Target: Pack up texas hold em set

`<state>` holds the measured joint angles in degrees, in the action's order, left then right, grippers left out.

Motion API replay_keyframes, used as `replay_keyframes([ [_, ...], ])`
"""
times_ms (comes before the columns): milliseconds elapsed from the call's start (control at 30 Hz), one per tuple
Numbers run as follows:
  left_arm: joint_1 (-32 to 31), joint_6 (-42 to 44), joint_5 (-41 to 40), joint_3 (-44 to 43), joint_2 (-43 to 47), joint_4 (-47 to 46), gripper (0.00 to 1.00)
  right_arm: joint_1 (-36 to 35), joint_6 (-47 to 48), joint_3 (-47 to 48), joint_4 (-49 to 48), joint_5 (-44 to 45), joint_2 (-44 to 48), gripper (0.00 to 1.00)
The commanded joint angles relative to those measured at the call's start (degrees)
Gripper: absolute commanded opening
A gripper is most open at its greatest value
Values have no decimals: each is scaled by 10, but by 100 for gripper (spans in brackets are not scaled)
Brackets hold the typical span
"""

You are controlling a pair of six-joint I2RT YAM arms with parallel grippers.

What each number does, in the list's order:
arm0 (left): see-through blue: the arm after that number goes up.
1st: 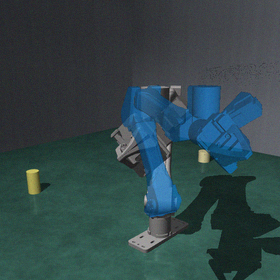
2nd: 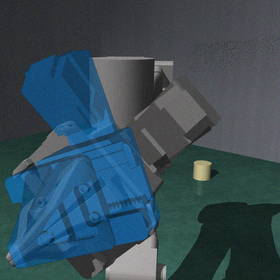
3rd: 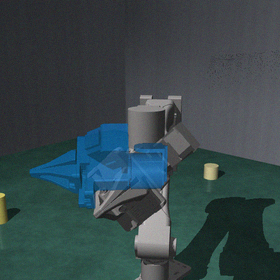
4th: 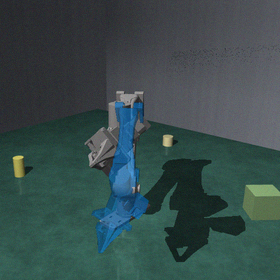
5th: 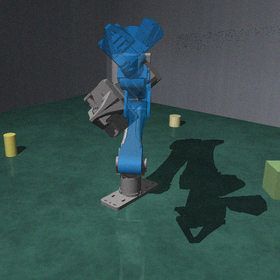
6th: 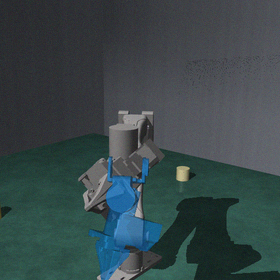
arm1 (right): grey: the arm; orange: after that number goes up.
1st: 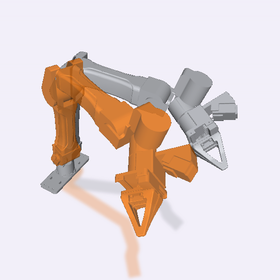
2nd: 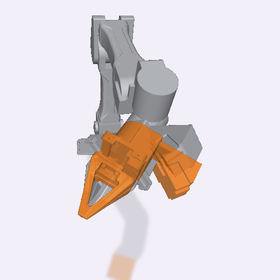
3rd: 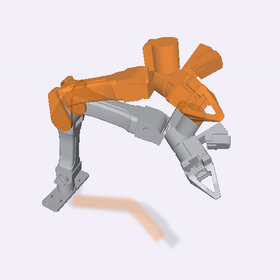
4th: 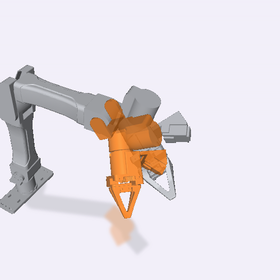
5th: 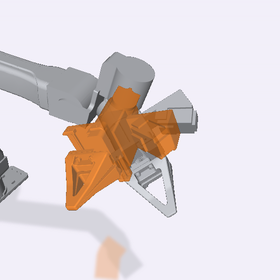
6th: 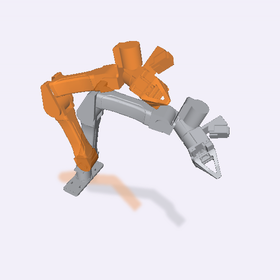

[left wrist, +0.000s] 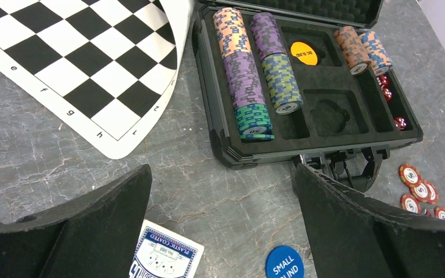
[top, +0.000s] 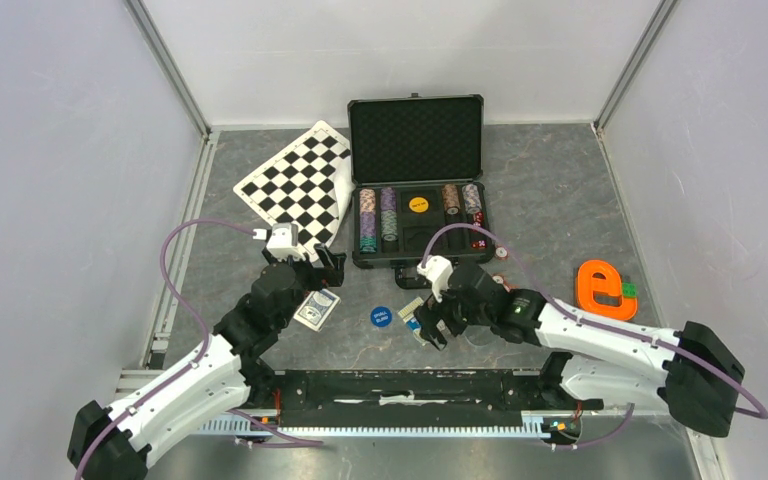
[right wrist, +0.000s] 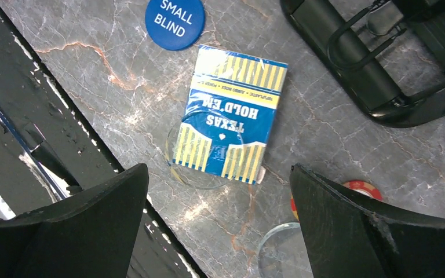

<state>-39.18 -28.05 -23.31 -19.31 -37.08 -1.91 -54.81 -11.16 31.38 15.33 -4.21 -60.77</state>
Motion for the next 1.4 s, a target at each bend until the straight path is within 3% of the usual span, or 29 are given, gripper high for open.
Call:
replay_keyframes([
  [0,1,28,6,2,12,-28,100,-44,-27,15,-15,70,-21,98],
  [267,1,29,6,2,10,-28,100,-96,-68,53,1,151,-107,97],
  [600,1,28,8,3,19,-27,100,-97,-84,57,8,176,-93,60],
  [767,1,28,10,3,23,-26,100,-85,-87,54,27,217,-78,47],
  [867,1,29,9,3,23,-25,100,-50,-92,42,30,223,-76,46],
  [1100,1,27,10,3,24,-25,100,15,-76,21,13,218,-84,52],
  [1133,1,27,10,3,24,-25,100,18,-73,24,14,215,-87,55],
  [1167,1,27,10,4,24,-25,100,20,-70,27,14,210,-89,65],
  [1200,1,27,10,3,24,-25,100,20,-67,34,20,203,-90,82],
  [1233,1,27,10,4,24,-25,100,19,-65,40,26,197,-88,91],
  [1367,1,27,10,3,23,-25,100,1,-41,61,18,164,-70,96],
])
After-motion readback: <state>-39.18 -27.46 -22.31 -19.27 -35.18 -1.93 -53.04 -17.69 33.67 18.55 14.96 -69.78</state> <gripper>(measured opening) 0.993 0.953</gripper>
